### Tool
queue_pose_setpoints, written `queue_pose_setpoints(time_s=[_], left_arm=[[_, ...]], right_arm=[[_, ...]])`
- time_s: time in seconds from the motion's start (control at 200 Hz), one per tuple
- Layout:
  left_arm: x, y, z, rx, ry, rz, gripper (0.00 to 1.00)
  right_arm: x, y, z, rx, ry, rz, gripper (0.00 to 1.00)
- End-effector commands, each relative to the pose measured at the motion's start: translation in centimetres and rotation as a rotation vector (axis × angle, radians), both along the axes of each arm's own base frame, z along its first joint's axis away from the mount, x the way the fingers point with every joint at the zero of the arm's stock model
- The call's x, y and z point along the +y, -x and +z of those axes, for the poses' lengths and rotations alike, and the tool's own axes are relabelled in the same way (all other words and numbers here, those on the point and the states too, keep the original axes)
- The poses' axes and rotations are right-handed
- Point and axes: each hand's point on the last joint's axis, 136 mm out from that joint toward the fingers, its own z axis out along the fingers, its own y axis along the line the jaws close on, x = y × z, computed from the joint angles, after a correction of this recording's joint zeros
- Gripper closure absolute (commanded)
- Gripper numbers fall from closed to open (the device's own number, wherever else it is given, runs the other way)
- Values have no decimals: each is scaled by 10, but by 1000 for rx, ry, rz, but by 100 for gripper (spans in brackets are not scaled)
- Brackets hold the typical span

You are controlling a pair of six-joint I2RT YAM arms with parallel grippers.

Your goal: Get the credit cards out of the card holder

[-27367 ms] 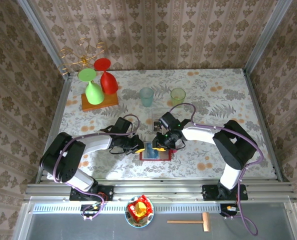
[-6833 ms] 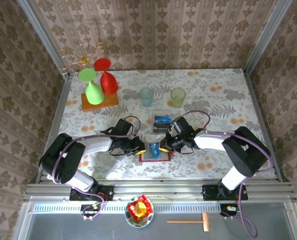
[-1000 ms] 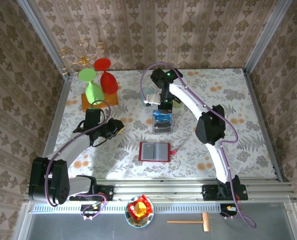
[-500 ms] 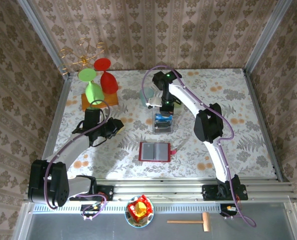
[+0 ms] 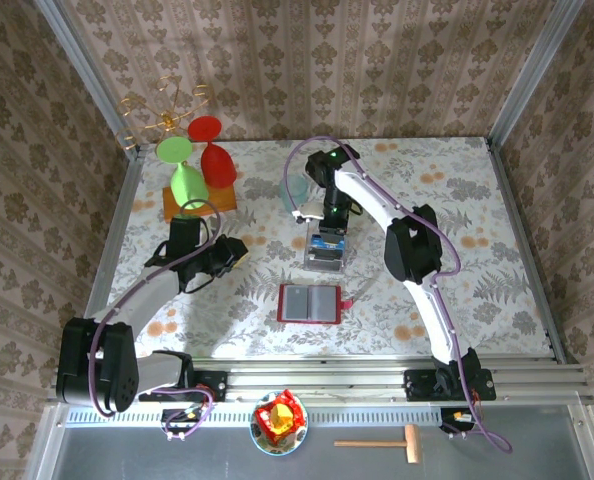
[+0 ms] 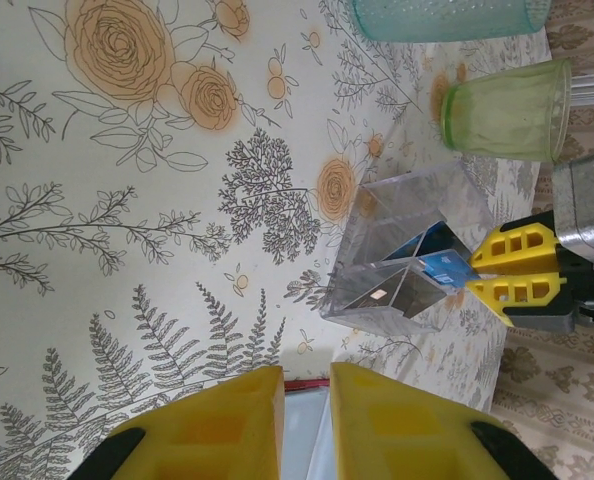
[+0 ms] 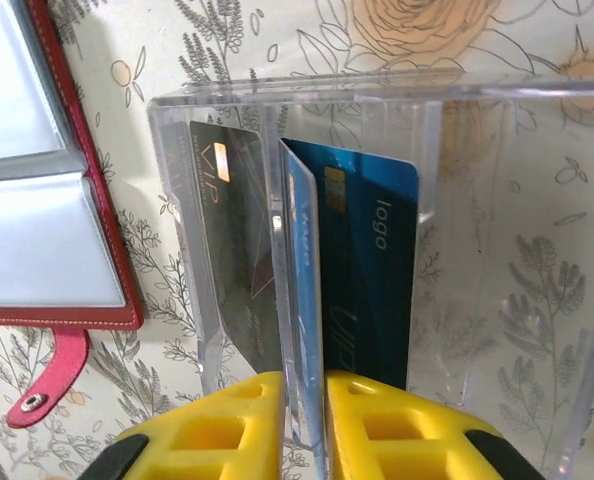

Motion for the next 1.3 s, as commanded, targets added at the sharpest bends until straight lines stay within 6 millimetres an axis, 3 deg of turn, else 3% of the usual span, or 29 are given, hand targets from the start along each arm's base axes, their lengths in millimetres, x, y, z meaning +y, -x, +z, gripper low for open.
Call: queue_pose_setpoints(time_s=[0.0, 0.27, 0.605, 0.85, 1.04, 1.295], left_arm=[[-1, -5, 5, -11, 21, 1, 80], [-12, -3, 3, -2, 30, -26, 80], [-38, 6, -8, 29, 26, -110, 80], [-54, 17, -22, 67, 5, -165, 80], [-62, 22, -29, 86, -6, -198, 80], [-70, 36, -37, 125, -21, -272, 80]], right_arm=[[-5, -8, 20, -65, 6, -37, 78], [-19, -27, 42, -220, 64, -112, 77], [1, -11, 56, -261, -100, -350, 77], [44, 27, 56, -243, -240, -574, 79], [64, 54, 47, -191, -319, -819, 85], [72, 91, 32, -48, -390, -1082, 90]])
